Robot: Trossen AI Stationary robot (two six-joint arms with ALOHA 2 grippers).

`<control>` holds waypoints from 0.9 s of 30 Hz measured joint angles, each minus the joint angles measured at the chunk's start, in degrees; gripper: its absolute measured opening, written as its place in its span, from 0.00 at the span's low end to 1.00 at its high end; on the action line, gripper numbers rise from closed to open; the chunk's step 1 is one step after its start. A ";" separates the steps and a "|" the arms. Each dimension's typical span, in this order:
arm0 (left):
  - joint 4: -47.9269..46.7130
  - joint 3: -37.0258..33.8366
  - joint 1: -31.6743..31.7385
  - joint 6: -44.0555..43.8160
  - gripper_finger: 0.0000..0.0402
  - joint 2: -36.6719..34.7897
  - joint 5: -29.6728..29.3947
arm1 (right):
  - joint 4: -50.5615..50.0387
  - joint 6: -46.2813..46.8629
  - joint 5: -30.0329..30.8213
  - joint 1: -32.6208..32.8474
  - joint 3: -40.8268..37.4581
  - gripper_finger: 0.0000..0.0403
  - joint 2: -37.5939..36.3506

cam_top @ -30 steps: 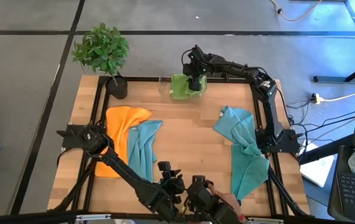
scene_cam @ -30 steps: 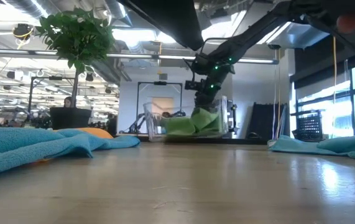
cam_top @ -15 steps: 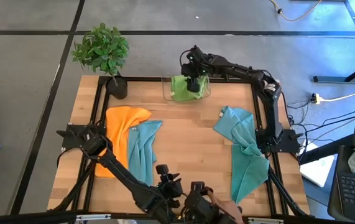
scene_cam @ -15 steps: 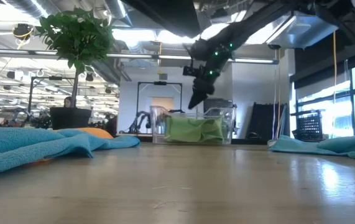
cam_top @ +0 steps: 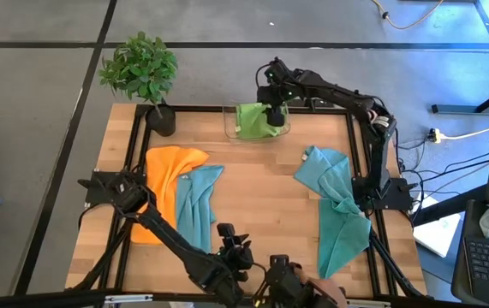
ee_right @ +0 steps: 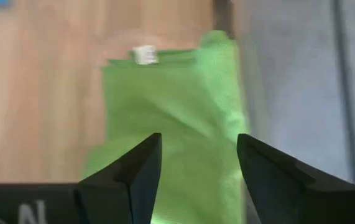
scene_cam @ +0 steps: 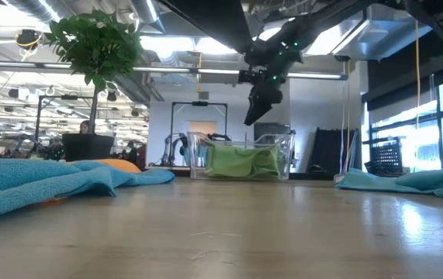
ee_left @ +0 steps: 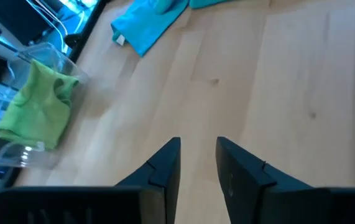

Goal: Fold microfiber towels
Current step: Put the folded green microfiber towel into the transparent bin

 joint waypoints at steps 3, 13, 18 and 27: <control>-0.08 0.00 0.97 1.58 0.23 0.00 -1.18 | -0.24 -0.01 -3.74 -0.26 0.00 0.52 1.22; -0.52 0.00 3.95 4.80 0.23 0.00 -0.94 | 7.08 -1.30 -0.04 -1.42 -0.07 0.52 7.78; -2.02 0.00 4.29 4.82 0.23 0.00 -1.03 | 9.54 -1.31 -0.65 -1.43 -0.07 0.52 10.25; -2.78 0.00 5.63 6.45 0.23 -0.11 -0.98 | 9.89 -1.32 -4.69 -0.83 -0.07 0.52 13.54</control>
